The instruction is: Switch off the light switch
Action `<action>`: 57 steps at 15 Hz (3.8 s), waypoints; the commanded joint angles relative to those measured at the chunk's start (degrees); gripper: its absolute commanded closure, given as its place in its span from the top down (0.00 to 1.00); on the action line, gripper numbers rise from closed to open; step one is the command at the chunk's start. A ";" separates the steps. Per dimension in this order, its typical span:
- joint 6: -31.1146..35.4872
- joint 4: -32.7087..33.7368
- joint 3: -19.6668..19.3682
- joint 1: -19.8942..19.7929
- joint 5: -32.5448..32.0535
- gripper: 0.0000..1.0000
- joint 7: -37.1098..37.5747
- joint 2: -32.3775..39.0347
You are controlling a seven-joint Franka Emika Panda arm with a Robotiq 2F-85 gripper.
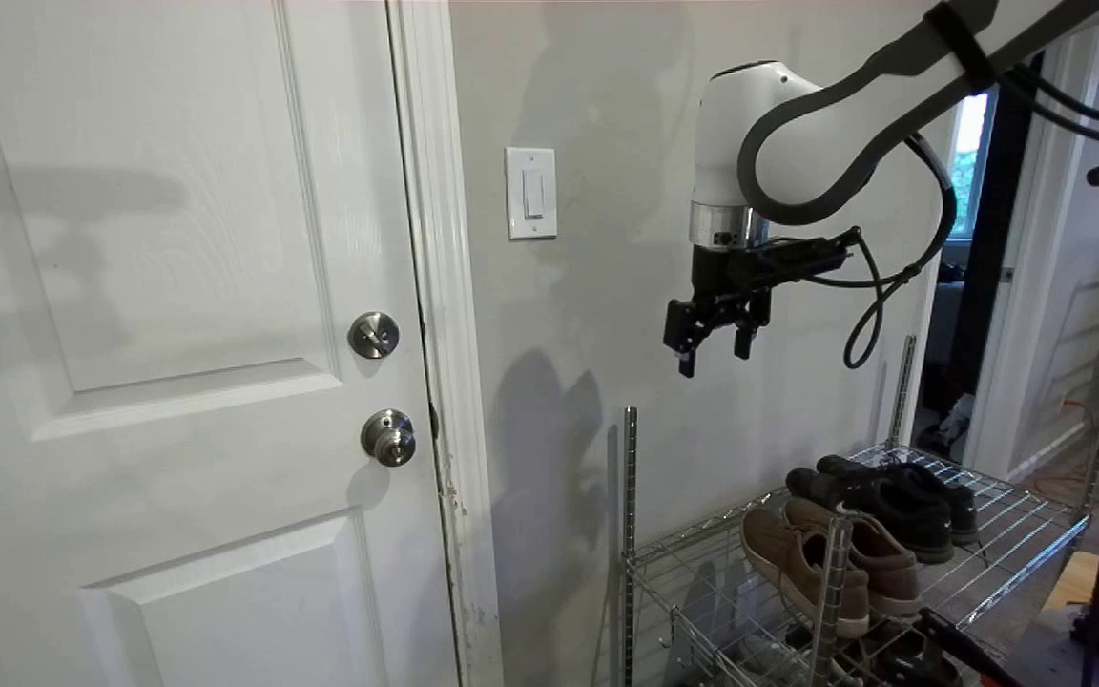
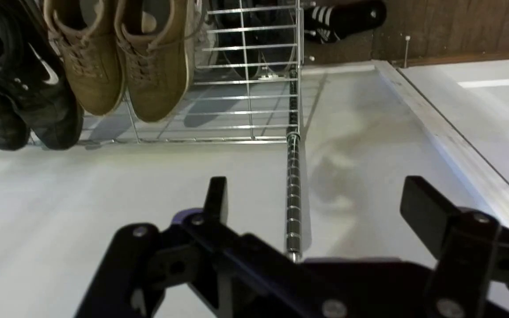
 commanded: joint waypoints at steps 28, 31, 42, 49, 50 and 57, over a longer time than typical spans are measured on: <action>37.57 6.39 24.33 -22.39 -43.22 0.05 31.22 -1.09; 38.16 7.60 26.31 -24.36 -45.23 0.05 33.50 -1.49; 37.06 14.93 33.83 -32.88 -50.15 0.05 39.07 0.74; 35.40 19.74 41.29 -40.96 -52.24 0.05 41.26 3.16; 35.10 20.44 42.50 -42.31 -52.57 0.05 41.54 3.46; 33.27 23.98 49.50 -50.14 -51.95 0.05 41.88 5.09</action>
